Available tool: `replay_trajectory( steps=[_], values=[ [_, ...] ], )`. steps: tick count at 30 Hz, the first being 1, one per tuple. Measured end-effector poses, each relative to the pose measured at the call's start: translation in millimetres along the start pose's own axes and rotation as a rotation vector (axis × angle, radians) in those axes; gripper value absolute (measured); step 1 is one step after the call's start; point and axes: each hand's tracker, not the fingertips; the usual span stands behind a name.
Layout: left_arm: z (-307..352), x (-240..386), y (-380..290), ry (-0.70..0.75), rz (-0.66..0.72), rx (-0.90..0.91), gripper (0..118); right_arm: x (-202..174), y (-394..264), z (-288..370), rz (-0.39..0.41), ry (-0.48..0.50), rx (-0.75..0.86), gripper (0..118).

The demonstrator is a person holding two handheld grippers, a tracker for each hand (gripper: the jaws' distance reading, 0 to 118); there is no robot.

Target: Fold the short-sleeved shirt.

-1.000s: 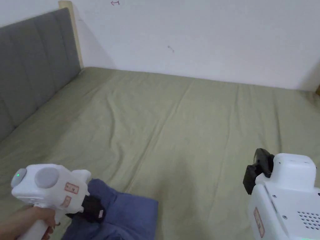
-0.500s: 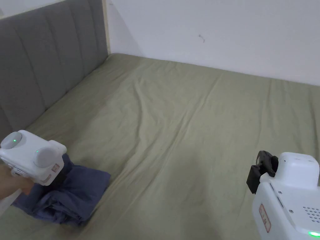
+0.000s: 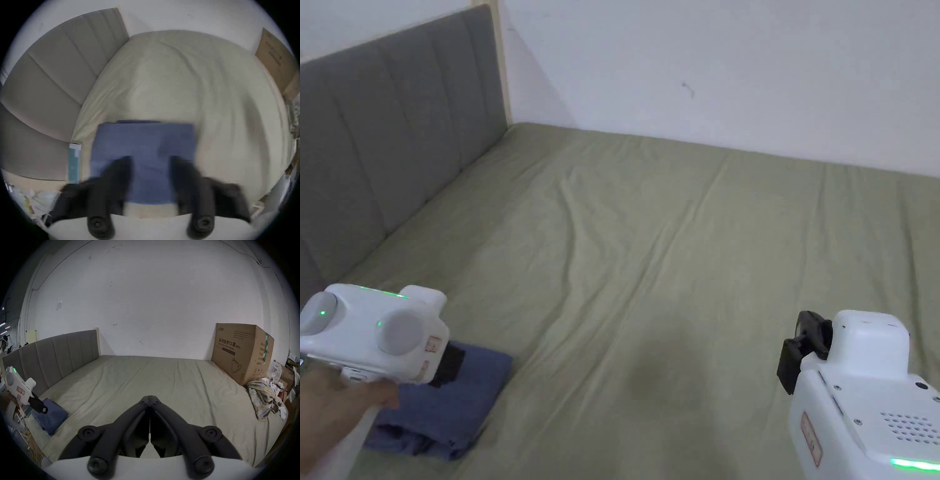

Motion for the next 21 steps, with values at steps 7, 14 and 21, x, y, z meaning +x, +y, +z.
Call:
replay_trajectory(
  steps=[7, 14, 21],
  values=[
    [46, 80, -33, -0.119, 0.001, 0.196, 0, 27, -6, 21, -0.032, -0.017, -0.011, 1],
    [94, 159, -62, -0.138, -0.014, 0.412, 0, 66, -2, 46, -0.067, -0.054, 0.002, 1],
    [157, 209, -61, -0.074, -0.042, 0.692, 0, 99, 15, 72, -0.07, -0.103, 0.047, 1]
  ],
)
